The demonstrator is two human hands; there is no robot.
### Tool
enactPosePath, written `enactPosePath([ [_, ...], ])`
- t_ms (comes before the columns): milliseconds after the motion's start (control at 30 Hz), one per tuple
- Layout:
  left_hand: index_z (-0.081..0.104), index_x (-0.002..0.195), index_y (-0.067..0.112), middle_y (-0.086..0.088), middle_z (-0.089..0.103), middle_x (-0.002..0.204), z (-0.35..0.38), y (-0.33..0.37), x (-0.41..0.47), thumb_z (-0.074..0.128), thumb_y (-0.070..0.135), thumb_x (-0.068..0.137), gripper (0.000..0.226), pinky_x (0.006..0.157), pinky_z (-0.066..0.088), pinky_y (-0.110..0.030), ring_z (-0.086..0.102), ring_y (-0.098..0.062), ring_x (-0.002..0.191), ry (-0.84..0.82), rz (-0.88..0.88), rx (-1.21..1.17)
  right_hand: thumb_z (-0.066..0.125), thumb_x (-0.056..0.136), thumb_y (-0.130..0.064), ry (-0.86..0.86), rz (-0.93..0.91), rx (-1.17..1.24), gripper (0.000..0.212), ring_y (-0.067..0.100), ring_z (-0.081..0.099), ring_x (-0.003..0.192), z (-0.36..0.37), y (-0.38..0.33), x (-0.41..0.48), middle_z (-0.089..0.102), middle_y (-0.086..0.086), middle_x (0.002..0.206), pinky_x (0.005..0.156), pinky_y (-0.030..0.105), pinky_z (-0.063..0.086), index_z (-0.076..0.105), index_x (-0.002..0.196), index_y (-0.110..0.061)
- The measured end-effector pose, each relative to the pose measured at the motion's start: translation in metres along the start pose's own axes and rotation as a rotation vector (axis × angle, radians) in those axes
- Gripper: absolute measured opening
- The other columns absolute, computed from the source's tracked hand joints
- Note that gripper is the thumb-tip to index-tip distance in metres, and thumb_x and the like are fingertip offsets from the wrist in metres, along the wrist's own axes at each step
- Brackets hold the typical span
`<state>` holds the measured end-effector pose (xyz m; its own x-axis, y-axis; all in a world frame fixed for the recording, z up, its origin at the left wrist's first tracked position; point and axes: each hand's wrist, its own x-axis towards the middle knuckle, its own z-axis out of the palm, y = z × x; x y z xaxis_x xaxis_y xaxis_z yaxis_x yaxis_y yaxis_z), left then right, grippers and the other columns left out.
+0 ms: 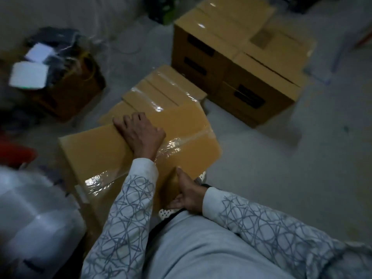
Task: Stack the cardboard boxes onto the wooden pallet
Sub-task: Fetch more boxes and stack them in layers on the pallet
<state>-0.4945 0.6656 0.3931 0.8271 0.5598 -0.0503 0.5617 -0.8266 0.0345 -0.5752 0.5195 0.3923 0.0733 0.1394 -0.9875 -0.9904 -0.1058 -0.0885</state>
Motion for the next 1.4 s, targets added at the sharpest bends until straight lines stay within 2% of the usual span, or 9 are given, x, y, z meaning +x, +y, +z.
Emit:
enactPosePath([
  [100,0.061,0.115,0.011,-0.011,0.063,0.118,0.011,0.062,-0.017,0.055,0.05,0.074,0.057,0.116,0.016,-0.057,0.049,-0.033,0.116,-0.053,0.223,0.034,0.04,0.101,-0.064,-0.003,0.013,0.186,0.067,0.046,0.05,0.136,-0.045,0.008,0.005,0.047,0.023,0.151,0.102,0.059,0.052,0.045,0.14,-0.01],
  [167,0.061,0.115,0.012,-0.011,0.062,0.119,0.017,0.104,-0.029,0.056,0.05,0.077,0.054,0.117,0.017,-0.056,0.049,-0.033,0.118,-0.067,0.35,0.061,0.047,0.091,-0.065,0.001,0.008,0.229,0.074,0.043,0.059,0.123,-0.076,0.012,0.018,0.06,0.018,0.135,0.09,0.064,0.057,0.053,0.14,-0.01],
  [300,0.061,0.113,0.012,-0.012,0.062,0.117,0.029,0.193,-0.053,0.054,0.048,0.078,0.051,0.118,0.017,-0.057,0.049,-0.033,0.118,-0.043,0.575,0.107,0.044,0.099,-0.064,-0.019,-0.029,0.355,0.064,0.04,0.068,0.106,-0.142,0.005,0.01,0.07,0.02,0.121,0.072,0.054,0.063,0.062,0.132,-0.012],
  [533,0.059,0.123,0.008,-0.013,0.059,0.124,0.032,0.381,-0.101,0.059,0.045,0.076,0.059,0.121,0.01,-0.059,0.045,-0.036,0.126,-0.034,0.822,0.113,0.042,0.101,-0.068,0.009,-0.112,0.707,0.065,0.039,0.07,0.099,-0.296,-0.021,-0.008,0.07,0.021,0.115,0.07,0.056,0.062,0.061,0.124,-0.01],
  [633,0.058,0.126,0.008,-0.011,0.059,0.123,0.033,0.454,-0.13,0.059,0.045,0.077,0.062,0.121,0.009,-0.059,0.045,-0.036,0.124,-0.044,0.915,0.059,0.042,0.096,-0.077,0.052,-0.107,0.813,0.077,0.041,0.072,0.087,-0.359,-0.027,-0.006,0.069,0.021,0.113,0.071,0.054,0.064,0.059,0.126,-0.009],
  [800,0.056,0.131,0.011,-0.009,0.059,0.123,0.042,0.556,-0.167,0.057,0.049,0.079,0.065,0.122,0.009,-0.058,0.046,-0.035,0.124,-0.017,1.078,-0.032,0.054,0.088,-0.08,0.138,-0.105,1.02,0.083,0.045,0.069,0.076,-0.447,-0.038,-0.002,0.056,0.017,0.107,0.092,0.057,0.06,0.041,0.137,-0.014],
  [900,0.057,0.132,0.012,-0.008,0.06,0.123,0.051,0.62,-0.17,0.06,0.049,0.077,0.066,0.121,0.01,-0.057,0.047,-0.034,0.124,-0.005,1.142,-0.102,0.053,0.089,-0.079,0.127,-0.152,1.106,0.081,0.042,0.071,0.065,-0.498,-0.057,-0.01,0.059,0.017,0.106,0.081,0.054,0.063,0.042,0.139,-0.016],
  [1100,0.058,0.131,0.013,-0.007,0.061,0.126,0.074,0.774,-0.149,0.059,0.049,0.077,0.066,0.115,0.011,-0.054,0.048,-0.032,0.124,-0.015,1.201,-0.202,0.053,0.096,-0.068,0.18,-0.304,1.158,0.062,0.04,0.07,0.087,-0.615,-0.138,-0.025,0.062,0.008,0.104,0.062,0.048,0.064,0.054,0.136,-0.02],
  [1400,0.052,0.139,0.018,-0.003,0.056,0.137,0.045,1.028,-0.097,0.058,0.048,0.078,0.069,0.116,0.01,-0.052,0.043,-0.03,0.131,-0.118,1.303,-0.273,0.063,0.095,-0.059,0.332,-0.398,1.26,0.055,0.04,0.071,0.09,-0.788,-0.297,-0.044,0.066,0.02,0.115,0.09,0.059,0.06,0.055,0.129,-0.015],
])
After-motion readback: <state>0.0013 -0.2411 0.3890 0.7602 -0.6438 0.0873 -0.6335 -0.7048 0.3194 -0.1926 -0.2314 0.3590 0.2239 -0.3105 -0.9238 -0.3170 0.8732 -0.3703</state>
